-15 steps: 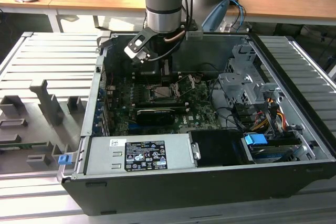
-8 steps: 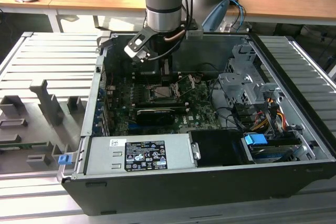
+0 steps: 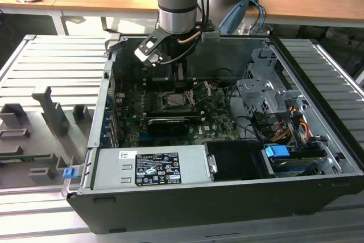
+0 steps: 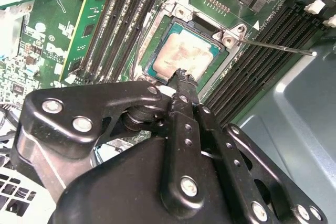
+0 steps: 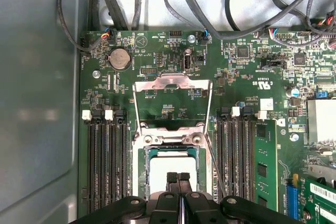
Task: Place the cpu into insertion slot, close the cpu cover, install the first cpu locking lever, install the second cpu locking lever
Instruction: 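Close the cpu cover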
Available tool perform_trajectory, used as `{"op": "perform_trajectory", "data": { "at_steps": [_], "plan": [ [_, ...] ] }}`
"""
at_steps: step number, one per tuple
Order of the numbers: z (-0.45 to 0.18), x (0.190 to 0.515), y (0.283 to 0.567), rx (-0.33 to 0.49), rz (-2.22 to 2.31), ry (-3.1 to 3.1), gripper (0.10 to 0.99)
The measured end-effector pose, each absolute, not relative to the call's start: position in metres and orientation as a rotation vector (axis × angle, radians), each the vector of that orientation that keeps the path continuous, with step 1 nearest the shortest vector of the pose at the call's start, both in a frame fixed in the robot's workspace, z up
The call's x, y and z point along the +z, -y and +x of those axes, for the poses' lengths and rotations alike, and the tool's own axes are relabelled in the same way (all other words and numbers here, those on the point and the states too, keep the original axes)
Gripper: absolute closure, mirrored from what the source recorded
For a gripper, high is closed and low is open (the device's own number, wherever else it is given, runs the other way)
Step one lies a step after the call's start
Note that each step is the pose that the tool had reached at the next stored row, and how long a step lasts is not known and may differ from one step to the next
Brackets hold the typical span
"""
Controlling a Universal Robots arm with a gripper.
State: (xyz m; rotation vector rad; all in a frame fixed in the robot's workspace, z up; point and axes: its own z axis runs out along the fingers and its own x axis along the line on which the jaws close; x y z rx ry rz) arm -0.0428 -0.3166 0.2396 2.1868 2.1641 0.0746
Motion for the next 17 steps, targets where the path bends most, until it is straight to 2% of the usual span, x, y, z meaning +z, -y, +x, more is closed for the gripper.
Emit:
{"op": "perform_trajectory", "data": {
  "at_steps": [17],
  "plan": [
    [-0.0428, 0.2459, 0.3152, 0.07, 2.184, -2.162, 0.98]
  ]
}}
